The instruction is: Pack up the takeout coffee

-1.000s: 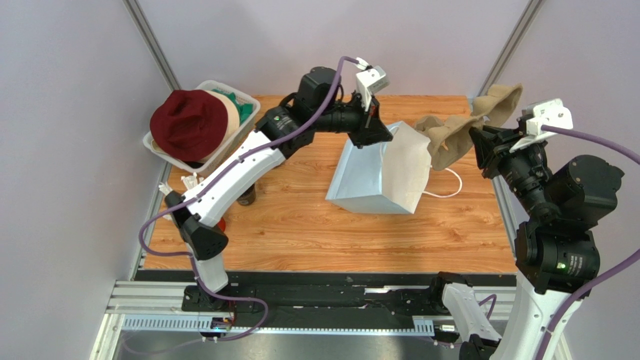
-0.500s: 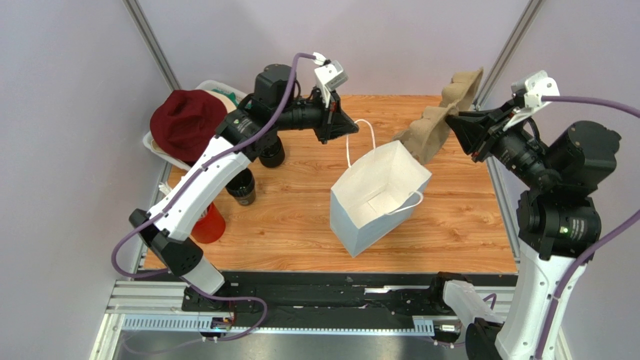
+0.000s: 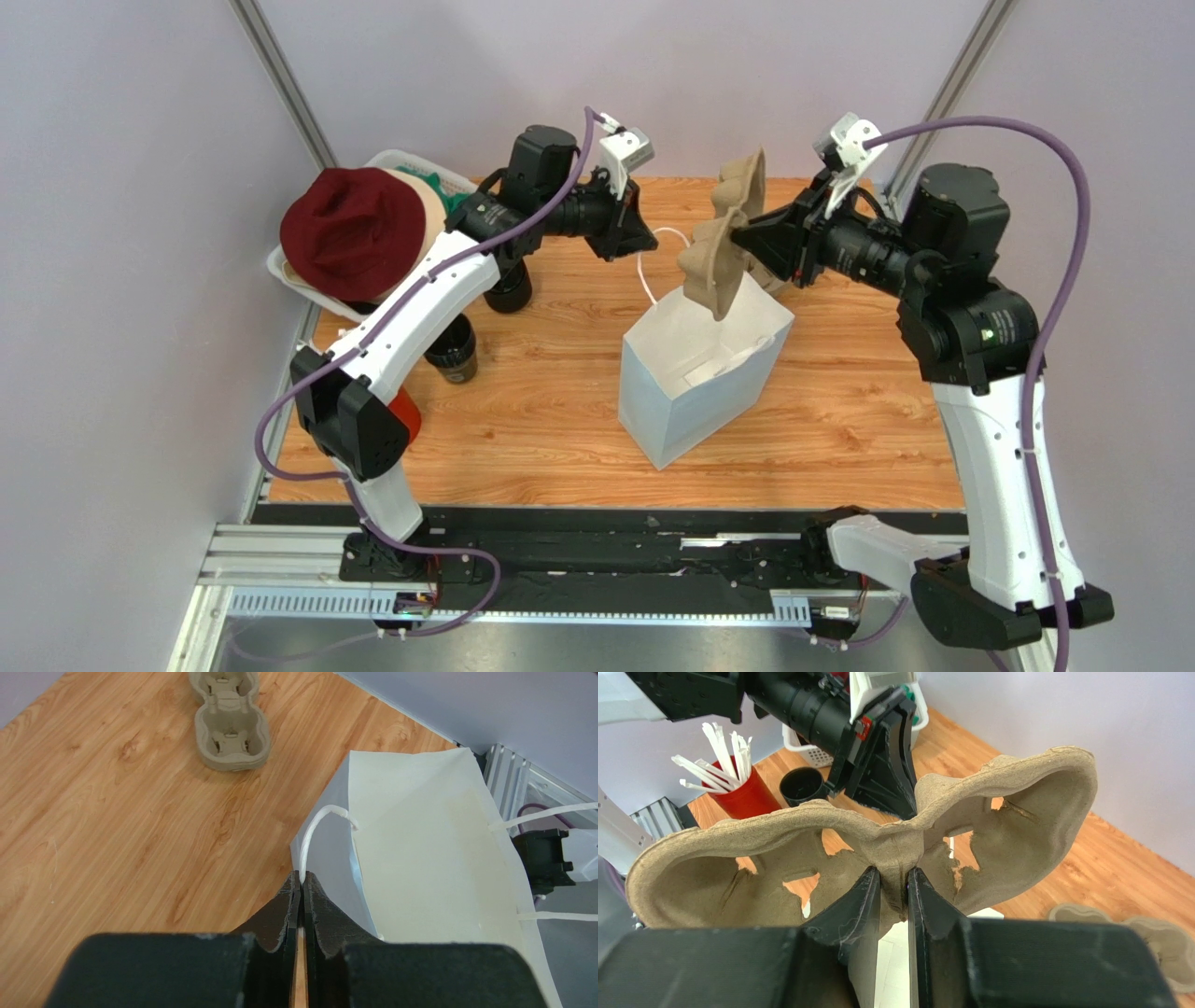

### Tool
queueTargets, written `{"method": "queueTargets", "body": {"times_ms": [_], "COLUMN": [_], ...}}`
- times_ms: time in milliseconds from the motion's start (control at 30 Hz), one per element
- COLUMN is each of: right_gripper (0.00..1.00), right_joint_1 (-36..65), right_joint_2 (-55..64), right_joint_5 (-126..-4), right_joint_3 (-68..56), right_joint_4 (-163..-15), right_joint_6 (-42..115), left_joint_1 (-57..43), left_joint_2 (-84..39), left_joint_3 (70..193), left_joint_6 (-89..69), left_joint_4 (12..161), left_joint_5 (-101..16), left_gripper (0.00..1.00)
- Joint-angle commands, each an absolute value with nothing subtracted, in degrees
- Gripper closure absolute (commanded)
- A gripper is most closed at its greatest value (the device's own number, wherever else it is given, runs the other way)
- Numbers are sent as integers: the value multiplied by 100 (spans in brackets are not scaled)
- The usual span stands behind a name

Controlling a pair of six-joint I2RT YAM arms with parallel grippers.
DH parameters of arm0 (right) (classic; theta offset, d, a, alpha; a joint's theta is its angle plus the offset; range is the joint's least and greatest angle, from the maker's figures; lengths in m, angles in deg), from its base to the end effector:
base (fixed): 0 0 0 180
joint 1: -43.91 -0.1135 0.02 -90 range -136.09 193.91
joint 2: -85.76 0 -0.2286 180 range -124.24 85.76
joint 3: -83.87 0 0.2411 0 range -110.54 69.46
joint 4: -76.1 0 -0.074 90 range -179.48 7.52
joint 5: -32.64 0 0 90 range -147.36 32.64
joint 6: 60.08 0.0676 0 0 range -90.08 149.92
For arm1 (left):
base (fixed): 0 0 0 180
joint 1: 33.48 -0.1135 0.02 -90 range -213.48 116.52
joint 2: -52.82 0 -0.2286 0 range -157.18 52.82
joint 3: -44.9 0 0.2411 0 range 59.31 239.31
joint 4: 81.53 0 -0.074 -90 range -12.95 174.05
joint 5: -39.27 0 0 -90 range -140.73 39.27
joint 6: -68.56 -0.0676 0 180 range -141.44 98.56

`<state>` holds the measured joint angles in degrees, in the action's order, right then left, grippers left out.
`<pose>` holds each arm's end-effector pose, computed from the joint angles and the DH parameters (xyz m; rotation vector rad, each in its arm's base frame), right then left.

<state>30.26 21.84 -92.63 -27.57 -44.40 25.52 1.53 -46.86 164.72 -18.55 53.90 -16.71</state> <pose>0.1936 0.0872 0.4698 -0.7121 1.6403 0.6618 0.3085 -0.2623 0.3681 0.9434 1.8351 -1.0092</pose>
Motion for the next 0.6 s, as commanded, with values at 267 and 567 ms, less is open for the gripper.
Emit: {"method": "queueTargets", "body": {"times_ms": [267,567], "right_gripper": [91,91], "right_joint_1": [2624,2404], "right_joint_2": [2002,1888], "right_joint_5": [-9278,-9278], "right_joint_3": [-2933,-2485], "right_joint_4": [-4255,-4439], "right_joint_6": [2702,3124], "left_joint_1": [-184,-175], "left_joint_2": [-4861,-4852], "left_joint_3": [17076,17111], "left_joint_6": [-1292,-975], "left_joint_4": [5681,5742], "left_joint_5": [-1619,-1540], "left_gripper": [100,100]}}
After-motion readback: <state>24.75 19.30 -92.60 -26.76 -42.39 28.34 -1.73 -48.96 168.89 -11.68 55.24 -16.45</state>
